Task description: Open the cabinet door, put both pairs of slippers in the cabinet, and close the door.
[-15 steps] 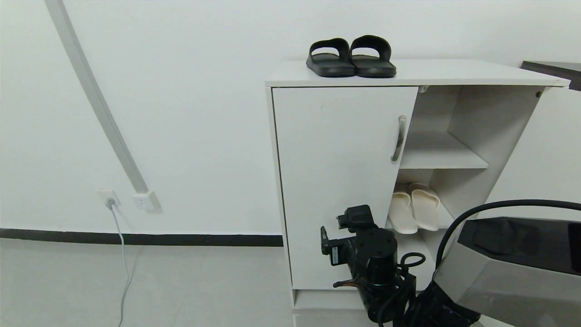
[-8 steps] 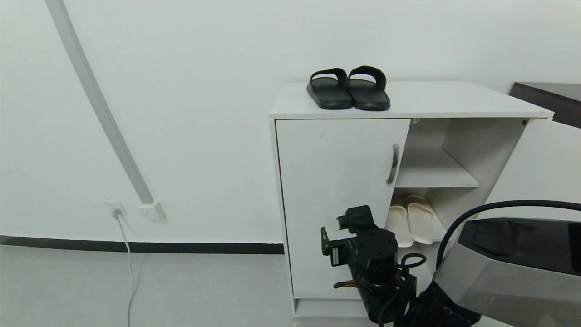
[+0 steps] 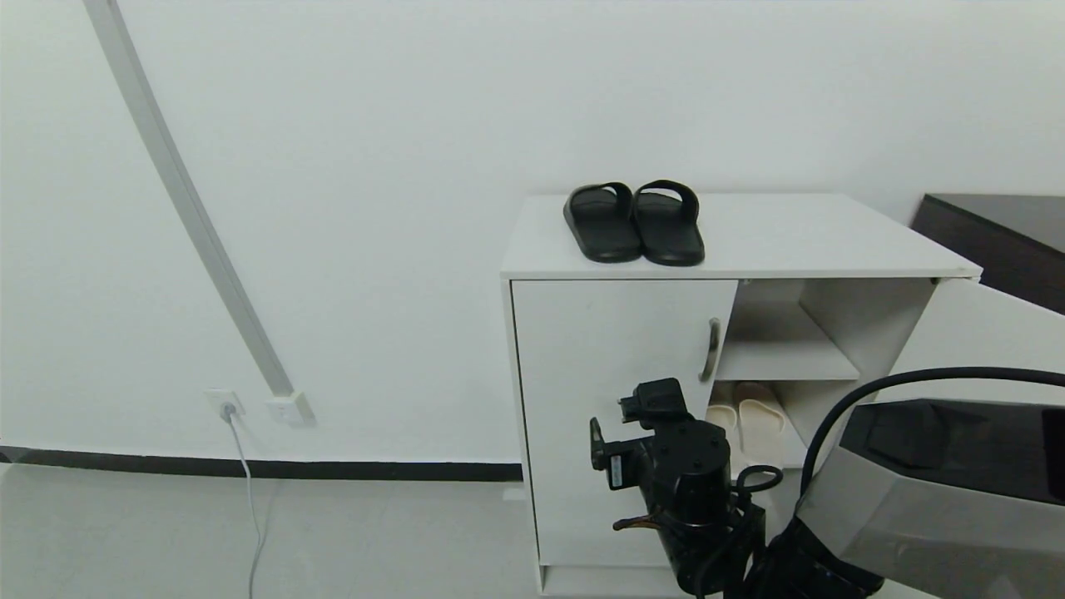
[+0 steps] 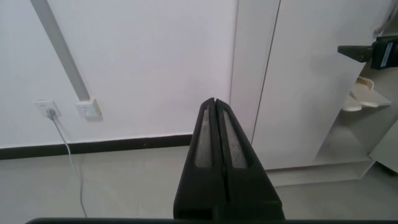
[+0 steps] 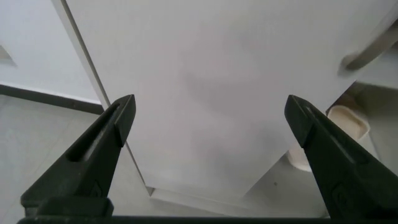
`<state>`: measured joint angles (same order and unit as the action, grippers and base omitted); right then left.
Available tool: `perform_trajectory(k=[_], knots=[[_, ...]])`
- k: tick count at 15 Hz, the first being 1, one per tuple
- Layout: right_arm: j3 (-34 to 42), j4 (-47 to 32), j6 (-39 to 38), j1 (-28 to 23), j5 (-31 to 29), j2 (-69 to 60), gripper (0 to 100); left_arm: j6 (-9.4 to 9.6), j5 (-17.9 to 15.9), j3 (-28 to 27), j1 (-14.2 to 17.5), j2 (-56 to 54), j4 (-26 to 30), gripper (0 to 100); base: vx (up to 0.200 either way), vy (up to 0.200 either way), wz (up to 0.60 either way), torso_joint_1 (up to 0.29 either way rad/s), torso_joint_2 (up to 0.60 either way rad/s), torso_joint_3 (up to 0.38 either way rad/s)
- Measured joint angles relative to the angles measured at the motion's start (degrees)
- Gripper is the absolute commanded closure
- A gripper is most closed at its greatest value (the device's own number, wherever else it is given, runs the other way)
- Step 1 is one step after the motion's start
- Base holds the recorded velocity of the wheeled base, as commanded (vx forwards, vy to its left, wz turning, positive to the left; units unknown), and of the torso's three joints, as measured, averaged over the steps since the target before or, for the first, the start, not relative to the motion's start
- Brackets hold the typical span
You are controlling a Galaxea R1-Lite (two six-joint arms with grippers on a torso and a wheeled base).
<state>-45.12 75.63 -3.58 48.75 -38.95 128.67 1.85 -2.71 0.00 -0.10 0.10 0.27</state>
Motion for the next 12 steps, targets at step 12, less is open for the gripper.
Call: perform_trajectory(k=[12], knots=[[0.6, 0.7, -0.1, -0.6, 0.0, 0.0, 0, 0.0, 0.0, 0.0, 0.0, 0.0, 0.0, 100, 0.0, 0.0, 0.0, 0.22, -0.54, -0.321]])
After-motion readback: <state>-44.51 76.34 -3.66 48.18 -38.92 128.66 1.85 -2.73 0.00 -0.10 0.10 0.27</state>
